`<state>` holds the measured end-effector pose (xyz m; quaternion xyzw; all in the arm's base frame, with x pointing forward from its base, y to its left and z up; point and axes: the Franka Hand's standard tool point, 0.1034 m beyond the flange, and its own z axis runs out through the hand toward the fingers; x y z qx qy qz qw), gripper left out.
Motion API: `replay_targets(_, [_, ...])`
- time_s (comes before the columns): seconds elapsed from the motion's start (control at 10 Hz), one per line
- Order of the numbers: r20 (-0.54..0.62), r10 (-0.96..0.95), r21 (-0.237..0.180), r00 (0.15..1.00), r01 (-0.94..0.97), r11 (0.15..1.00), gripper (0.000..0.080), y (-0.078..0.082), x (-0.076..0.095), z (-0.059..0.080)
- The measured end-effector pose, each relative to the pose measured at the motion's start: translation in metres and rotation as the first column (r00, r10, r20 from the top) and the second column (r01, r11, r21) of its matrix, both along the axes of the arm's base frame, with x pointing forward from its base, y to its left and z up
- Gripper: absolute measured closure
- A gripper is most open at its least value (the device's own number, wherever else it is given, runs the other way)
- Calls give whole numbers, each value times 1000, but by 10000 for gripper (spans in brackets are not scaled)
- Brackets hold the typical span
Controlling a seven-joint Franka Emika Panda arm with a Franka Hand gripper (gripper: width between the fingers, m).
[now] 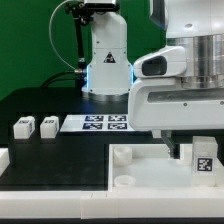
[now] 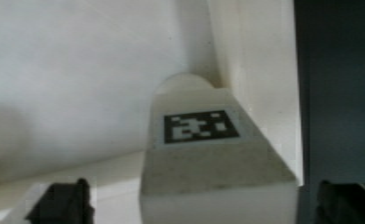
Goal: Assemble one leg
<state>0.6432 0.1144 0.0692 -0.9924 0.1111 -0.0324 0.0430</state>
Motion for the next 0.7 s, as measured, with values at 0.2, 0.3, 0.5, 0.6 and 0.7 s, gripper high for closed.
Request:
replay_targets(0.2, [-5, -58, 4, 998, 58, 998, 436, -1, 0, 0])
replay_targets(0.3, [-18, -197, 15, 980, 198, 980, 436, -1, 0, 0])
replay_targets(0.5, [-45, -453, 24, 891, 454, 891, 509, -3, 0, -1])
replay_targets(0.6, [-61, -569, 24, 820, 571, 821, 509, -4, 0, -1])
replay_targets(0.7, [-71, -646, 22, 760, 649, 761, 509, -5, 0, -1])
